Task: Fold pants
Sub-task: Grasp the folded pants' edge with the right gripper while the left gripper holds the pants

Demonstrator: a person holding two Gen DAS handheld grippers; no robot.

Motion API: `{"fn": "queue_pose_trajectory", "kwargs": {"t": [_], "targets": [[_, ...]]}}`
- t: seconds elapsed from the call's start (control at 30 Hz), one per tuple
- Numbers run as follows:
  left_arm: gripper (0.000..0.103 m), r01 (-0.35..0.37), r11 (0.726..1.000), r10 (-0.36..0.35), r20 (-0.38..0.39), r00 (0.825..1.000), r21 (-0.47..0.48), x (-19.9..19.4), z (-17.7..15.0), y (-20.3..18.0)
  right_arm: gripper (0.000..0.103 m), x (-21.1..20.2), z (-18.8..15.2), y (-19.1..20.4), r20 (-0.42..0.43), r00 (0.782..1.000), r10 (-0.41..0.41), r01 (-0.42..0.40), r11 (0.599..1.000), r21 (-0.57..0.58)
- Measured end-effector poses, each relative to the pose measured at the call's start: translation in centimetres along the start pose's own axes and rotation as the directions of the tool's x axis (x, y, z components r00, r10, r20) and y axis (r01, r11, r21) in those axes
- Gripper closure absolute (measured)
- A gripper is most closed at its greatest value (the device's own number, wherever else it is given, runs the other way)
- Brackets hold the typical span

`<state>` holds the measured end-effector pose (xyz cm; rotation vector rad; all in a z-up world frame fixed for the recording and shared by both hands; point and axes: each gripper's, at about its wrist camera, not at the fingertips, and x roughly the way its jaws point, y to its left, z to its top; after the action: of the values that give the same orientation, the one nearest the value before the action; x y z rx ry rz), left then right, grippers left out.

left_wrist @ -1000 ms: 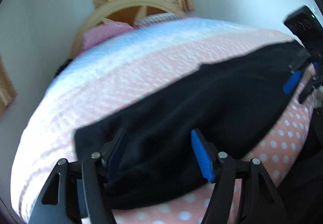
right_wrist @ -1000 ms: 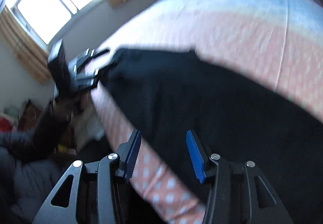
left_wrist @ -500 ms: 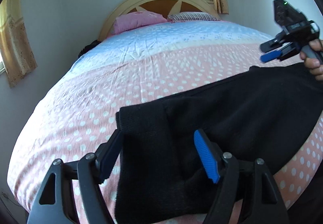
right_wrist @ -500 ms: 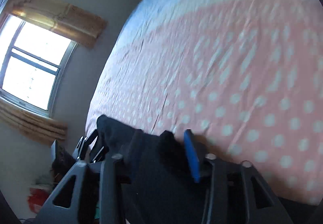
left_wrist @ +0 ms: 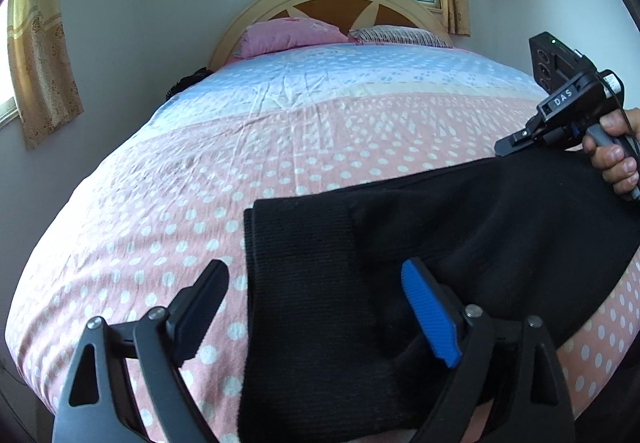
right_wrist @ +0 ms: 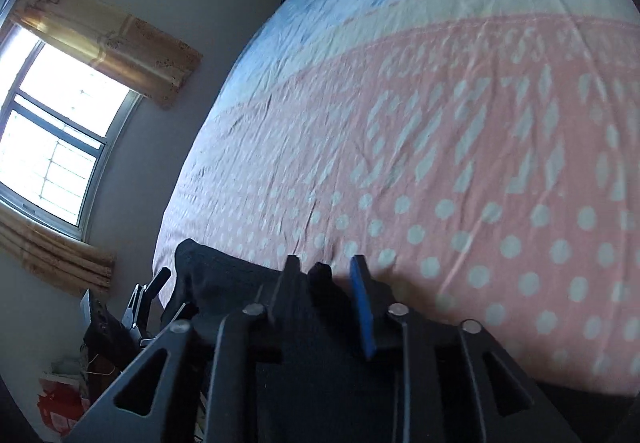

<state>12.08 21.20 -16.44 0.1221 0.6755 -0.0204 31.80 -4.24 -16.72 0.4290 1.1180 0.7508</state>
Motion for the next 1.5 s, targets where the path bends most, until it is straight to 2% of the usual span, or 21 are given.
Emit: {"fn": "queue_pose_trajectory", "kwargs": {"t": [0.07,0.13,0.2,0.3,0.37,0.47,0.63,0.67,0.7,0.73,0.77,0.83,0.87,0.93,1.0,1.13,1.17,1.27,1.3,1.43,1.5], "targets": [[0.012,-0.036,0.999,0.036,0.004,0.999,0.02,-0.5,0.3,-0.5,0.063,-3.6,-0.7,-0.8,0.063,0.998,0.008,-0.008,1.0,0.0],[0.012,-0.062,0.997,0.061,0.022,0.998,0.048,-1.3,0.8,-1.3,0.063,-7.8,-1.7,-2.4,0.129,0.991,-0.027,0.026,1.0,0.011],[0.008,-0.053,0.996,0.05,0.052,0.997,0.065,-2.3,1.7,-2.5,0.063,-11.8,-2.9,-4.0,0.183,0.982,-0.052,0.047,0.998,0.031],[0.001,-0.014,0.994,0.005,0.083,0.997,0.109,-3.4,2.9,-5.3,0.063,-18.6,-5.8,-7.5,0.269,0.952,-0.143,0.123,0.988,0.091],[0.001,0.011,0.987,-0.025,0.082,0.996,0.162,-3.6,3.3,-7.6,0.063,-23.3,-8.1,-10.3,0.321,0.921,-0.222,0.185,0.972,0.143],[0.001,0.041,0.973,-0.055,0.058,0.997,0.225,-2.9,3.3,-10.5,0.062,-29.6,-11.8,-15.0,0.378,0.859,-0.346,0.262,0.93,0.258],[0.001,0.056,0.963,-0.065,0.026,0.998,0.264,-1.8,3.6,-13.3,0.062,-37.5,-17.1,-24.0,0.398,0.732,-0.552,0.324,0.797,0.509],[0.001,0.052,0.963,-0.062,0.028,0.998,0.265,-1.7,3.7,-13.5,0.062,-38.1,-17.5,-25.5,0.383,0.72,-0.579,0.336,0.773,0.538],[0.001,0.043,0.963,-0.052,0.028,0.998,0.264,-1.5,3.9,-13.7,0.062,-38.8,-17.9,-27.2,0.394,0.724,-0.567,0.306,0.775,0.553],[0.001,0.031,0.965,-0.038,0.022,0.999,0.261,-1.0,4.0,-13.8,0.062,-39.4,-18.2,-28.6,0.438,0.745,-0.503,0.222,0.806,0.549],[0.001,0.029,0.966,-0.031,0.006,0.999,0.257,-0.6,3.9,-14.4,0.062,-39.7,-18.3,-29.6,0.465,0.753,-0.465,0.167,0.819,0.549],[0.001,0.027,0.969,-0.019,-0.033,0.999,0.246,0.2,3.4,-14.9,0.062,-40.3,-18.4,-30.2,0.505,0.751,-0.425,0.093,0.826,0.556],[0.0,0.017,0.971,-0.01,-0.031,0.999,0.237,0.4,3.3,-14.9,0.062,-40.6,-18.4,-29.8,0.512,0.74,-0.435,0.099,0.824,0.557],[0.0,0.007,0.973,0.0,-0.03,1.0,0.231,0.1,3.5,-14.9,0.062,-41.9,-18.8,-29.2,0.527,0.704,-0.476,0.132,0.817,0.561],[0.0,0.002,0.977,0.005,-0.033,0.999,0.214,-0.4,3.6,-14.9,0.061,-43.6,-20.2,-29.2,0.548,0.679,-0.488,0.113,0.808,0.579],[0.0,0.005,0.98,-0.005,0.004,1.0,0.198,-1.7,3.7,-15.3,0.056,-46.2,-24.5,-29.3,0.529,0.621,-0.578,0.134,0.744,0.655],[0.0,0.003,0.98,-0.007,0.017,1.0,0.197,-1.9,3.7,-15.4,0.055,-46.7,-25.6,-29.2,0.52,0.612,-0.595,0.14,0.729,0.67],[0.0,-0.009,0.981,0.002,0.035,0.999,0.191,-1.9,3.8,-15.6,0.055,-47.9,-27.8,-30.1,0.504,0.612,-0.609,0.13,0.707,0.696],[0.0,-0.01,0.983,0.004,0.032,0.999,0.185,-1.7,3.8,-15.5,0.055,-48.1,-28.3,-30.2,0.502,0.619,-0.604,0.129,0.709,0.693],[0.0,-0.015,0.989,0.016,-0.009,1.0,0.144,-0.5,3.4,-14.9,0.055,-47.6,-29.3,-30.3,0.491,0.662,-0.567,0.142,0.738,0.66],[0.0,-0.009,0.991,0.011,-0.012,1.0,0.133,-0.4,3.3,-14.8,0.055,-46.6,-28.6,-30.6,0.479,0.685,-0.548,0.14,0.745,0.652]]}}
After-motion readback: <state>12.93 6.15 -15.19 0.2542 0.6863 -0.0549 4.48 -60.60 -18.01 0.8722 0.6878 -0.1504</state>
